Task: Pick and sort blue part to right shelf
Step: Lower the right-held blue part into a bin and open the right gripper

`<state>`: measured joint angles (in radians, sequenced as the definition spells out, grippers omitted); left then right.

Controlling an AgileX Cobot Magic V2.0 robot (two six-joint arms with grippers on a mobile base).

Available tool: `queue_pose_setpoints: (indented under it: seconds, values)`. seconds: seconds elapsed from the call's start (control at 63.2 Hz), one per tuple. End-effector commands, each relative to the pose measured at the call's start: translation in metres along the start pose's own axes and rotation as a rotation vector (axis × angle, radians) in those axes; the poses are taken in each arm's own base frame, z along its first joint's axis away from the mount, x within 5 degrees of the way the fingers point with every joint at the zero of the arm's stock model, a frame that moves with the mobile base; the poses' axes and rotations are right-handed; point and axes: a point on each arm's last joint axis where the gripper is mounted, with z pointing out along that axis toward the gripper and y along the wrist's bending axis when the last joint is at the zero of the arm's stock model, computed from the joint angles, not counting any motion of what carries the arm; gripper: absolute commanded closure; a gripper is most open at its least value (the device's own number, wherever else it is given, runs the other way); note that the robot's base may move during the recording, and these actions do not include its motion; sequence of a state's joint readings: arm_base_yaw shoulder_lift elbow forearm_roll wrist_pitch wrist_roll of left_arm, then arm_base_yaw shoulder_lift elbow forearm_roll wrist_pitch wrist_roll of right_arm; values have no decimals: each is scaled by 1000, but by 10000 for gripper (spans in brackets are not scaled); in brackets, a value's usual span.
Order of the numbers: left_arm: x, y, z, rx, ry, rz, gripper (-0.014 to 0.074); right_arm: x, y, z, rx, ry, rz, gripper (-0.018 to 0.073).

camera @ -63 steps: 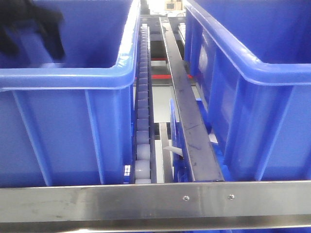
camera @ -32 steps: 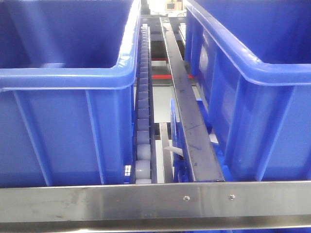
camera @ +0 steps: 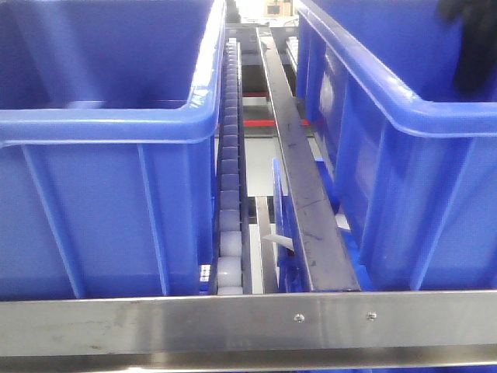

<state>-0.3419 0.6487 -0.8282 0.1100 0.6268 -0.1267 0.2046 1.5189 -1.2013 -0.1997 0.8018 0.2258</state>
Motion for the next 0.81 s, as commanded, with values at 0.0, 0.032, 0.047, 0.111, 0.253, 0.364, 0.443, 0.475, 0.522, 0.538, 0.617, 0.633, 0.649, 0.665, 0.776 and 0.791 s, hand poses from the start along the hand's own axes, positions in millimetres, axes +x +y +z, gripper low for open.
queue_pose_setpoints:
  seconds: [0.0,0.032,0.047,0.111,0.253,0.364,0.443,0.475,0.522,0.538,0.617,0.633,0.649,0.665,0.776,0.791]
  values:
    - [-10,0,-19,15,-154,2,474,-19,-7,5,2,-117,12,285]
    - [-9,0,-23,15,-164,1,474,-20,-8,13,3,-113,14,285]
    - [-9,0,-26,16,-172,1,474,-21,-8,17,3,-111,15,285]
    - [-7,1,-35,15,-194,-2,474,-22,-10,32,4,-106,18,285]
    - [-5,3,-56,18,-267,-6,474,-22,-11,52,5,-88,21,283]
    - [-3,4,-70,19,-314,-10,474,-21,-11,54,6,-81,20,241]
    - [-1,5,-80,20,-346,-12,474,-21,-11,52,6,-80,21,125]
    - [-1,5,-82,20,-355,-13,474,-21,-11,51,7,-79,21,69]
    - [1,5,-87,20,-365,-14,474,-21,-11,50,7,-79,22,-29]
    - [2,5,-88,20,-367,-14,474,-21,-11,50,8,-79,22,-53]
    - [5,6,-97,19,-383,-17,474,-21,-12,45,9,-85,23,-41]
    - [5,6,-99,19,-390,-17,474,-22,-12,43,9,-88,24,-40]
    - [6,7,-101,19,-398,-18,474,-22,-12,42,8,-91,24,-41]
    - [7,7,-104,19,-407,-18,474,-22,-12,41,8,-95,25,-40]
    - [16,10,-123,-5,-459,-1,474,-26,-15,18,4,-161,31,-40]
    - [17,11,-125,-11,-463,3,474,-26,-15,14,3,-170,33,-39]
